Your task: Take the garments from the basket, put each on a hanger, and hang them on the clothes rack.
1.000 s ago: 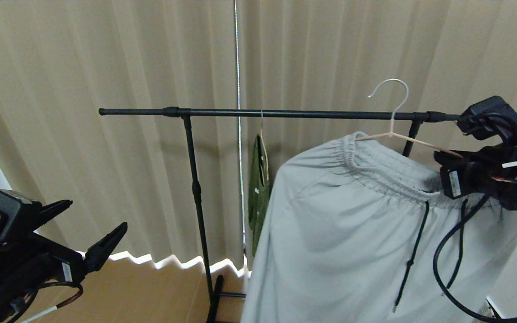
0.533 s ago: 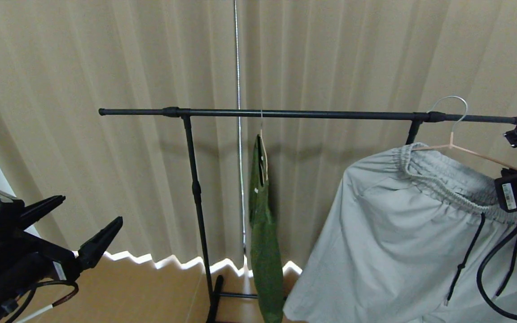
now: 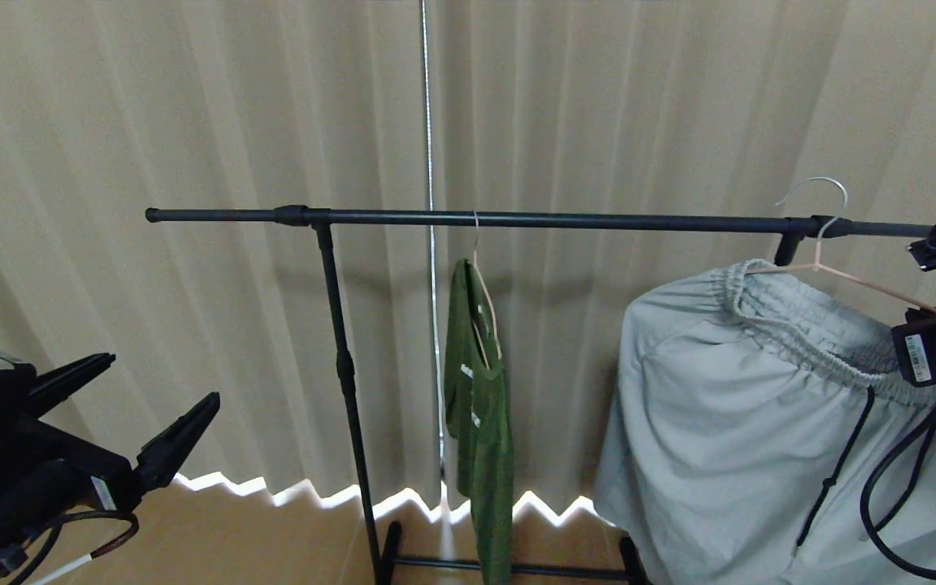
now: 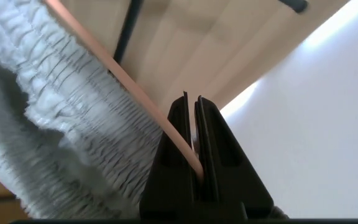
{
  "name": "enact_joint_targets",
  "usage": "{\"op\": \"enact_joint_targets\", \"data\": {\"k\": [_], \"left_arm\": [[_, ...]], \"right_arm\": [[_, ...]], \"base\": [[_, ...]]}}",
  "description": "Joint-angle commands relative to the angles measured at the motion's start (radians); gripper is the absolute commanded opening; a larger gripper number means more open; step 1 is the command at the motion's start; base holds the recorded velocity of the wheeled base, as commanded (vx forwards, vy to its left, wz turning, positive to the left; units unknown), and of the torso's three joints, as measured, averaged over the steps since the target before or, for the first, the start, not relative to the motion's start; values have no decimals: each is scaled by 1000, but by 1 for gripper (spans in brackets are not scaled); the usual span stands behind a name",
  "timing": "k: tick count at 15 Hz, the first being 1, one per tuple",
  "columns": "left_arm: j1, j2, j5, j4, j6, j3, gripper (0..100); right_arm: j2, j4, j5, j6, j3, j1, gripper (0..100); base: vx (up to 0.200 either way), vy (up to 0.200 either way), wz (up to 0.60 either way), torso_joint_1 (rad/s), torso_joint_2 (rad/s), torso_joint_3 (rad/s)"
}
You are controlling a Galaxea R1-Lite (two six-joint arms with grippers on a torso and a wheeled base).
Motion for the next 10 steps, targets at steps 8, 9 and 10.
{"op": "enact_joint_targets", "data": {"k": [8,9,10], "left_arm": [[-1,5,0,1,2,14,100],[-1,6,0,1,2,14,100],[-1,6,-6,1,1,12,100]], "right_arm": [[73,-7,6,6,4,7,0],[87,-20,5,8,1,7,0],[108,-62,2,9,4,7,0]], "base": [[125,0,0,1,2,4],[0,0,0,0,0,0],[0,0,0,0,0,0]]}}
